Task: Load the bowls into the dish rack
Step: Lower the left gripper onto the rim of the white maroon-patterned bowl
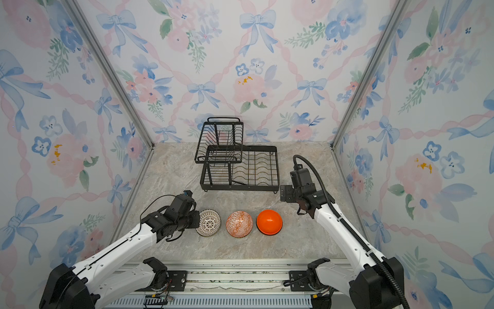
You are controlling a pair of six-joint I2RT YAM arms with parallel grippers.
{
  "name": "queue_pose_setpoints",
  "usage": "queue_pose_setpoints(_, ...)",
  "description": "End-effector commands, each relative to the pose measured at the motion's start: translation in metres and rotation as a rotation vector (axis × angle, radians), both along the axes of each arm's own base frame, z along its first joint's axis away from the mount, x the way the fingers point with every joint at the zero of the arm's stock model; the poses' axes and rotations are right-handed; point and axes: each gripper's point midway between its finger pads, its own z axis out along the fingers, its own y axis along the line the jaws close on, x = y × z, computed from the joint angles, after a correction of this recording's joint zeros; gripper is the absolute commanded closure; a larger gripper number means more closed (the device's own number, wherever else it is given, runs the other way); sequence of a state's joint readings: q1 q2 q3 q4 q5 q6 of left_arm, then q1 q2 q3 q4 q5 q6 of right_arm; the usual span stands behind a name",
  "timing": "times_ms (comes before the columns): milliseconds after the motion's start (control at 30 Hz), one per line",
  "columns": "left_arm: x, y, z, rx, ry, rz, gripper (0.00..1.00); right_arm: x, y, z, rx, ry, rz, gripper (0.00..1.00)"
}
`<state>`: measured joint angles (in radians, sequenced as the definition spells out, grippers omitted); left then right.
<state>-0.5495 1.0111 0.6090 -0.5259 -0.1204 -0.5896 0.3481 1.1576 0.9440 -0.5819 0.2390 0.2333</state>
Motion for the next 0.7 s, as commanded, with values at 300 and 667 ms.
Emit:
queue_pose_setpoints(300, -0.0016, -0.0049, -0.0021, 0.002, 0.029, -0.019, 0.87, -0.009, -0.0012, -0.0048, 0.0, 0.021, 0.003, 0.03)
queue_pose_setpoints(667, 0.0001, -0.0053, 0.0006, 0.006, 0.023, -0.024, 1.0, -0.0097, -0.0037, -0.0076, 0.007, 0.049, -0.005, 0.03)
